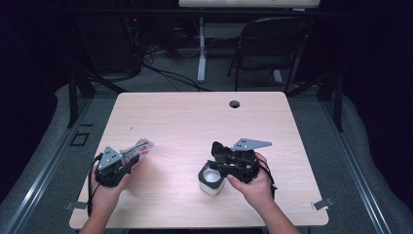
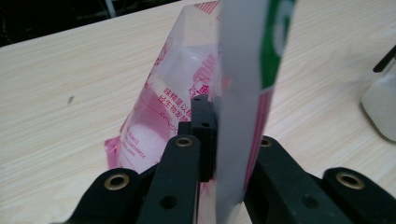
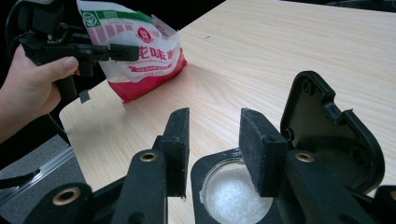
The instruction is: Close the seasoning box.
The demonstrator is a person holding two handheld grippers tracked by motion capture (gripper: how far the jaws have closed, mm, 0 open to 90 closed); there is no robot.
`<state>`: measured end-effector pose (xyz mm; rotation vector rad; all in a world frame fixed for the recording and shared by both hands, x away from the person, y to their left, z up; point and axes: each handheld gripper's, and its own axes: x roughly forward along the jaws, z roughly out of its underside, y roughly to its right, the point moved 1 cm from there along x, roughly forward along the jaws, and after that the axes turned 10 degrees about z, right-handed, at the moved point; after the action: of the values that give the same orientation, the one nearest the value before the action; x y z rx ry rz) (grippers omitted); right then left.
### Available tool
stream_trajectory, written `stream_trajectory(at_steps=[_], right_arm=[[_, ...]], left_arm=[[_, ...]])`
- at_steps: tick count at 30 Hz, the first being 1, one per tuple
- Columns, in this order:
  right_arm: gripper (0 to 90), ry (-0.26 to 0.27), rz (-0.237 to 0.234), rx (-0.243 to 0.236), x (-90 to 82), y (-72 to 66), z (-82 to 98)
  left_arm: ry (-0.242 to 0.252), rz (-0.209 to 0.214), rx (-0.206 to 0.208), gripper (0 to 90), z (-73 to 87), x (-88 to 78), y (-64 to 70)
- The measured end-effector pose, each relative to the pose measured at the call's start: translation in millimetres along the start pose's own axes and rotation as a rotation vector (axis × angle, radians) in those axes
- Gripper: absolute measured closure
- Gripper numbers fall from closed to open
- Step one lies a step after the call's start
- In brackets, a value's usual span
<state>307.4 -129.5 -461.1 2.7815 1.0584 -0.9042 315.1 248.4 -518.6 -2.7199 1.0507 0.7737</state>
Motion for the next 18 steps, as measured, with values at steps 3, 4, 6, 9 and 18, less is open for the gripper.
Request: stream_trajectory(at_steps=[3,4,6,9,18], right_arm=[[63.4,-0.005,0.004,-0.002,0.2,0.3,0.6],[63.1,-0.005,0.003,-0.001,0.3,0.5,0.6],[61.8,-0.006,0.008,0.002,0.6,0.7,0.9],[59.7,-0.004,0.010,0.004,0.1,0.9,1.3],[53.9,0.004,0.021,0.009,2.4,0.0,1.8]], left_arm=[[-0.002,0.013,-0.001,85.3,2.4,3.1,2.8],[-0.002,0.020,-0.004,84.7,3.6,3.9,3.9],[-0.003,0.038,-0.007,82.8,6.6,5.7,5.7],[0.002,0.061,-0.015,78.4,9.9,8.1,8.3],[-0.017,0.124,-0.027,65.0,19.0,15.1,16.1]])
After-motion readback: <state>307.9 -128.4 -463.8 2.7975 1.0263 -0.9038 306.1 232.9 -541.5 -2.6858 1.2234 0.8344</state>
